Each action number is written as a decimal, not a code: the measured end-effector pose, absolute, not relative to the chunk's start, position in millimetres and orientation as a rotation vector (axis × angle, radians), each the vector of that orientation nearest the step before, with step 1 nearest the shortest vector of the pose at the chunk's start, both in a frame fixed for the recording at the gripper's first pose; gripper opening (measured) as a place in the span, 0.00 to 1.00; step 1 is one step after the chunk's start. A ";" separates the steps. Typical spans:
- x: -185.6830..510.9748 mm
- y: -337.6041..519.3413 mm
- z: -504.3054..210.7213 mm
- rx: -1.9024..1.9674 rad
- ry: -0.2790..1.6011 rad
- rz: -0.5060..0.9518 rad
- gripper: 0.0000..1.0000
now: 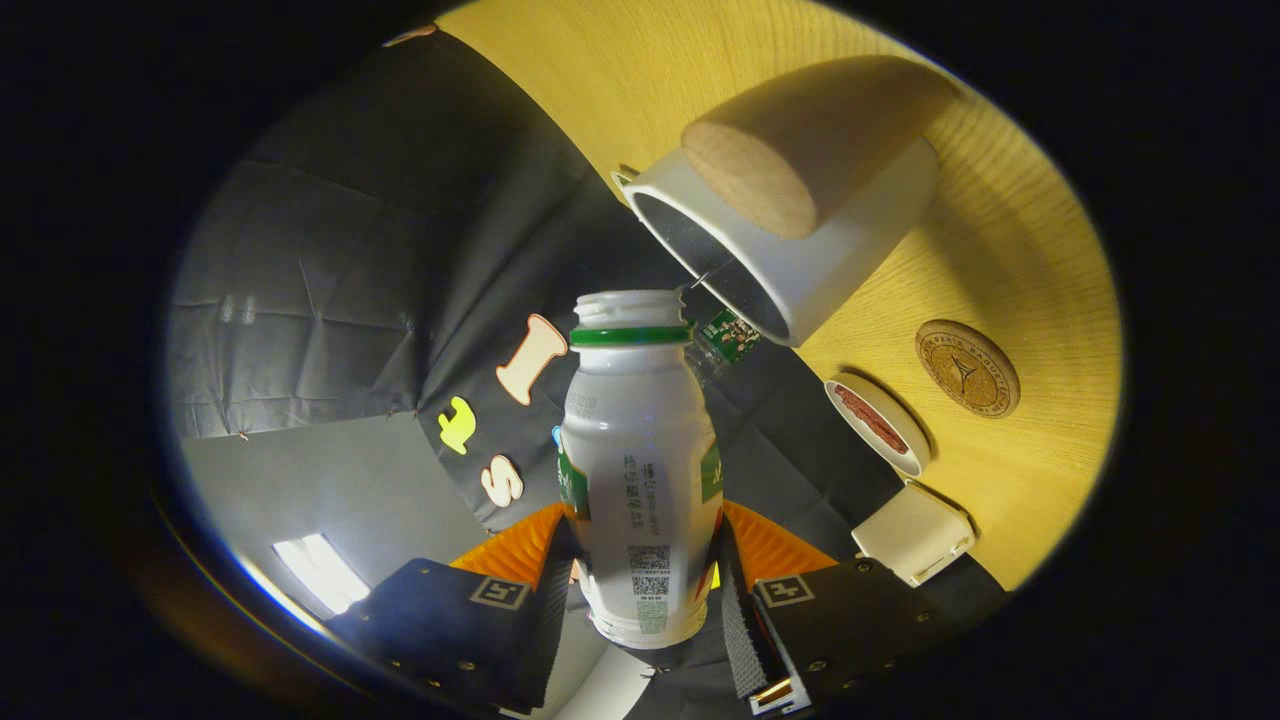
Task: Take the bottle from table, then pour the juice into the cup, finally place the bottle on the coaster
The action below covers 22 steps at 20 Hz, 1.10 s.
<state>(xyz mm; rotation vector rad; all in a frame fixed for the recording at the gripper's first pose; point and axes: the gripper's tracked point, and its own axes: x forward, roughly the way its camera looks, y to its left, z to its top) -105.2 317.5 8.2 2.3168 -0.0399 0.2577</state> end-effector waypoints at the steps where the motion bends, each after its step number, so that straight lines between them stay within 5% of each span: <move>1: -104.3 318.0 8.1 2.320 -0.041 0.255 0.67; 15: -98.1 313.7 4.3 2.396 -0.059 0.215 0.67; 22: -102.0 344.6 0.4 2.043 0.031 0.224 0.67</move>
